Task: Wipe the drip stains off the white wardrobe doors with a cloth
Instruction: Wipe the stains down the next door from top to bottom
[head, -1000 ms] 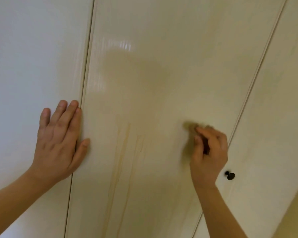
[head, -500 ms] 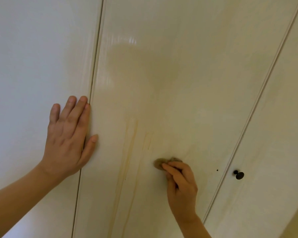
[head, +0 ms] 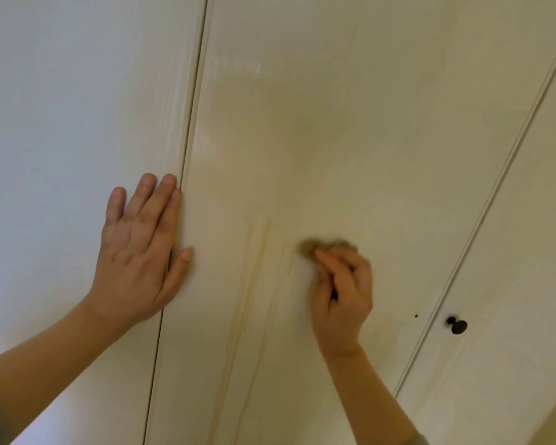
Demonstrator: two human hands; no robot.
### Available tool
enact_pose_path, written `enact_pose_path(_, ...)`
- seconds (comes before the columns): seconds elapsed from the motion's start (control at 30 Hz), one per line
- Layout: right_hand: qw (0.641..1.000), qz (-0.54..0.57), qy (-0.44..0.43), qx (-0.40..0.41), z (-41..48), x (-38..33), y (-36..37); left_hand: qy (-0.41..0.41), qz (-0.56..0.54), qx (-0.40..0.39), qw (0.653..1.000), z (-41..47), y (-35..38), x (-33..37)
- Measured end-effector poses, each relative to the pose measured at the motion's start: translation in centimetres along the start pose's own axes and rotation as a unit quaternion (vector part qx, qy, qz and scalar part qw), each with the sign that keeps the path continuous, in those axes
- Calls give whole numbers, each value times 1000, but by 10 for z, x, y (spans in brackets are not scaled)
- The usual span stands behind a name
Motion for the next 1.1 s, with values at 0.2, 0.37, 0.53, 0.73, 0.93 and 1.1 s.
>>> enact_pose_path(0.2, 989, 39, 18, -143, -57, -19, -7, 1, 6, -2, 1000, -2, 2, -1)
enact_pose_path(0.37, 1000, 27, 11, -8, 47, -39, -13, 0, 7, 1, 1000, -2, 3, -1)
enact_pose_path(0.53, 999, 29, 12, 26, 91, -38, 18, 2, -3, 2, 1000, -2, 1, -1)
enact_pose_path(0.73, 997, 28, -14, -71, -33, -39, 20, 4, -2, -2, 1000, -3, 3, -2)
enact_pose_path(0.93, 991, 47, 41, -115, -47, -46, 8, 4, -24, -18, 1000, -2, -6, -2)
enact_pose_path(1.1, 999, 41, 10, 12, 66, -56, 15, 19, -40, -23, 999, -5, -15, -7)
Point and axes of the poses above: each hand's wrist, its own z-axis towards the middle knuckle, its own y-axis out of the palm, x = y × z, the point moved 4 cm from there along z, towards the middle knuckle
